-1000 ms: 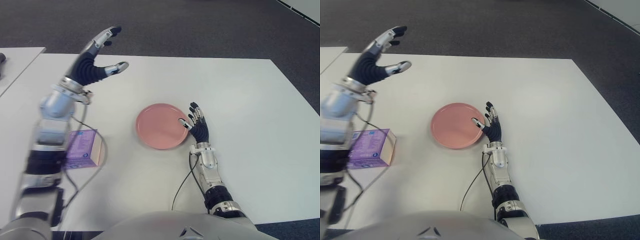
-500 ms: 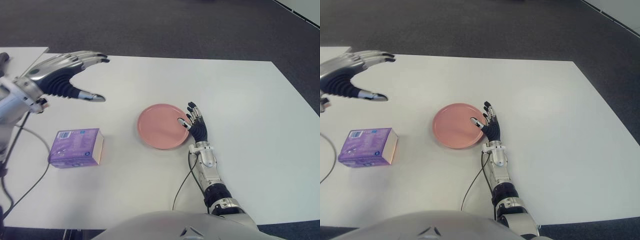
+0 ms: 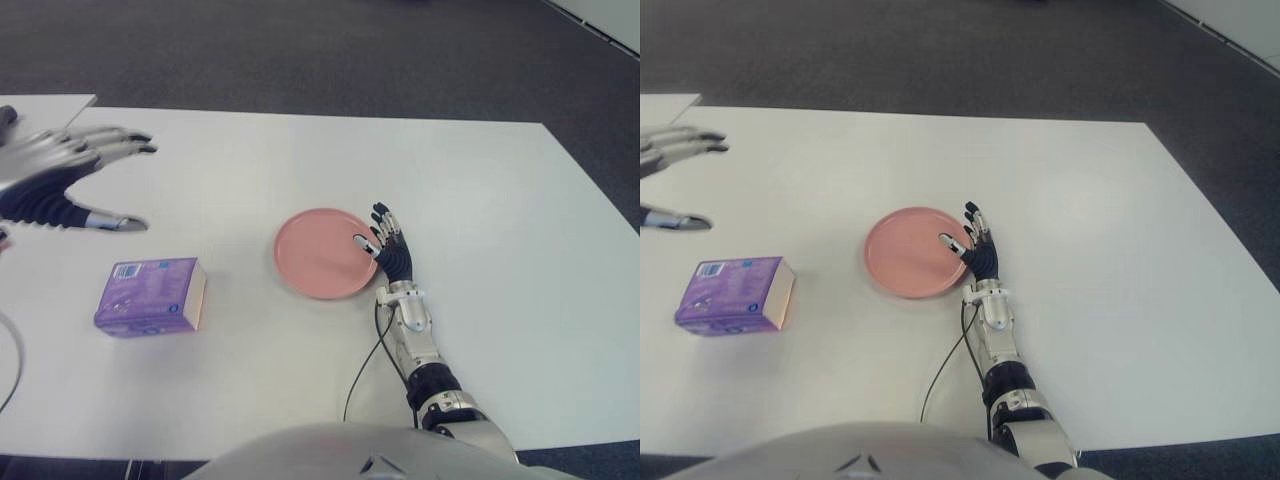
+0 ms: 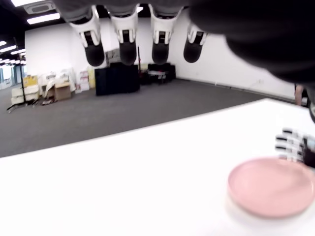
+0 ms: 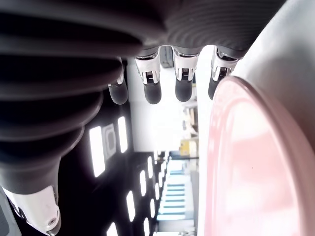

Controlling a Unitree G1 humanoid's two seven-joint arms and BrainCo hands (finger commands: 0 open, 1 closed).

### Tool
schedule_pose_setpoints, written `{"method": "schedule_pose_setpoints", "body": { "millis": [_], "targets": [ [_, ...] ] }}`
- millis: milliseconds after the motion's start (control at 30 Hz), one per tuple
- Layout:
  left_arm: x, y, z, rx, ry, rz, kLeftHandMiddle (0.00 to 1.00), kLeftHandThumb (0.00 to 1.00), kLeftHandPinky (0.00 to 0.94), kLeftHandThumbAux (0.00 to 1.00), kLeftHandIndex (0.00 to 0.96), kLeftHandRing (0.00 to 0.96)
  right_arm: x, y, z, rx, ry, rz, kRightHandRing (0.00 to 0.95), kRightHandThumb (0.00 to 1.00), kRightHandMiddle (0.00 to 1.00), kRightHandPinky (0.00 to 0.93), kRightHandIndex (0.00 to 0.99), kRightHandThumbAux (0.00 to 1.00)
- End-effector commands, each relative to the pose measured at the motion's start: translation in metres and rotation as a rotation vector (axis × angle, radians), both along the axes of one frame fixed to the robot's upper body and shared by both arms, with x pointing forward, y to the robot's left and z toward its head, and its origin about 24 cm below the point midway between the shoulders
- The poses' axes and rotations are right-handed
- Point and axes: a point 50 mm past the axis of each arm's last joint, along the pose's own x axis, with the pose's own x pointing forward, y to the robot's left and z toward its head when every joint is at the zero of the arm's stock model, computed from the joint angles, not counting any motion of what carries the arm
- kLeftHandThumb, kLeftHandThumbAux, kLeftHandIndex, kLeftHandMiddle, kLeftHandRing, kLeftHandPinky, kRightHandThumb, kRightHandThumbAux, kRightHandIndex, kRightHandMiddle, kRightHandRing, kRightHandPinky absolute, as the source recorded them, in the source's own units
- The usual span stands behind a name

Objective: Put the tissue paper into the plate.

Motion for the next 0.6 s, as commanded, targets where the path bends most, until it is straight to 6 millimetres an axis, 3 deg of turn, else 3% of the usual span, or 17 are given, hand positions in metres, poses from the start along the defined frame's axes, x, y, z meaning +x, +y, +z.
{"method": "schedule_pose_setpoints", "body": {
  "millis": [33,600],
  "targets": [
    [-0.011,-0.004,-0.008,0.056,0.066,0.004,0.0,0.175,0.0,0.234,0.0,0.0,-0.028,-0.003,-0.04,-0.012,0.226,-0.008,0.009,0.174,0.02,0.029,0.036,0.649],
    [-0.043,-0.006,-0.014,0.123,0.279,0.034,0.0,0.126,0.0,0.222,0.0,0.0,-0.022,-0.009,-0.049,0.043,0.249,0.016,0.0,0.164,0.016,0.033,0.044,0.666]
  ]
}}
